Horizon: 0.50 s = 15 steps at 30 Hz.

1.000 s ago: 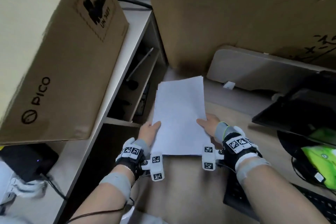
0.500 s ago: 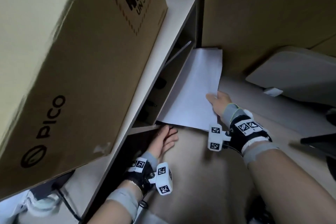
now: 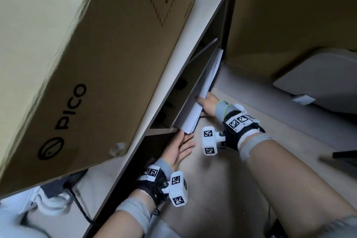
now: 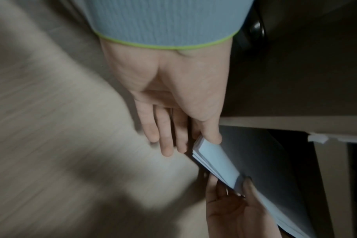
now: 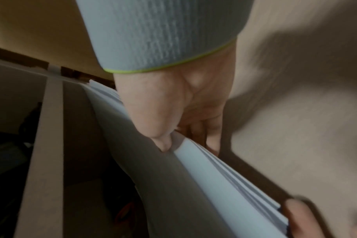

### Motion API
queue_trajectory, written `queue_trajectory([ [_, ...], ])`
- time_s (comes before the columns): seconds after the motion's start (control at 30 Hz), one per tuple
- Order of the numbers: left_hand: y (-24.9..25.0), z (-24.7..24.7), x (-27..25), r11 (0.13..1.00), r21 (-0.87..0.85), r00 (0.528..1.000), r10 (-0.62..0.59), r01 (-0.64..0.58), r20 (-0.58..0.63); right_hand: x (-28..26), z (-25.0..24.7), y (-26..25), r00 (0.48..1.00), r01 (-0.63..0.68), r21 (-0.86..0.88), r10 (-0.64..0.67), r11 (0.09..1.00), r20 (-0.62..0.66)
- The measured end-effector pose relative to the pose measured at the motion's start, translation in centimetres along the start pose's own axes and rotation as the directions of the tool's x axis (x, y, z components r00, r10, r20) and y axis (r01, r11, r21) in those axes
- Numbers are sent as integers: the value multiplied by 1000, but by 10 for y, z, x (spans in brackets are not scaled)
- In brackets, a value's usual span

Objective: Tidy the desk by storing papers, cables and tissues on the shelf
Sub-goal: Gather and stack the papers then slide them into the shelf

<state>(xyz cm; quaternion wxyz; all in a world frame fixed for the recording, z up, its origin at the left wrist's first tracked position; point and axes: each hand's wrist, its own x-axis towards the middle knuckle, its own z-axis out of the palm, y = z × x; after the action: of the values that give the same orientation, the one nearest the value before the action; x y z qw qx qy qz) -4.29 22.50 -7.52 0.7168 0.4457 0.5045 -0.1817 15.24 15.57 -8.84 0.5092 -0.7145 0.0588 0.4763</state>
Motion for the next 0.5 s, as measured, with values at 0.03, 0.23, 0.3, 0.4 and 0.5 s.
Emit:
queue_trajectory([
  [0.03,-1,3,0,1000,7,1000,11,-11,-9,-1,-1,-2,1000,-16,28,16,999,5],
  [0.23,-7,16,4,996,-15,990,84,-86,-114,-2,-16,3,993,-8,70,16,998,-119],
  [0.3,-9,18,7,995,-10,987,97,-99,-129,-1,-13,5,993,16,46,-11,999,-114],
  [0.4,-9,21,9,993,-24,985,110,-114,-135,1,-10,4,993,57,-2,-57,998,-101],
  [0.5,-5,23,11,992,-14,982,124,-127,-141,6,-7,-1,997,65,-18,-66,998,-48],
])
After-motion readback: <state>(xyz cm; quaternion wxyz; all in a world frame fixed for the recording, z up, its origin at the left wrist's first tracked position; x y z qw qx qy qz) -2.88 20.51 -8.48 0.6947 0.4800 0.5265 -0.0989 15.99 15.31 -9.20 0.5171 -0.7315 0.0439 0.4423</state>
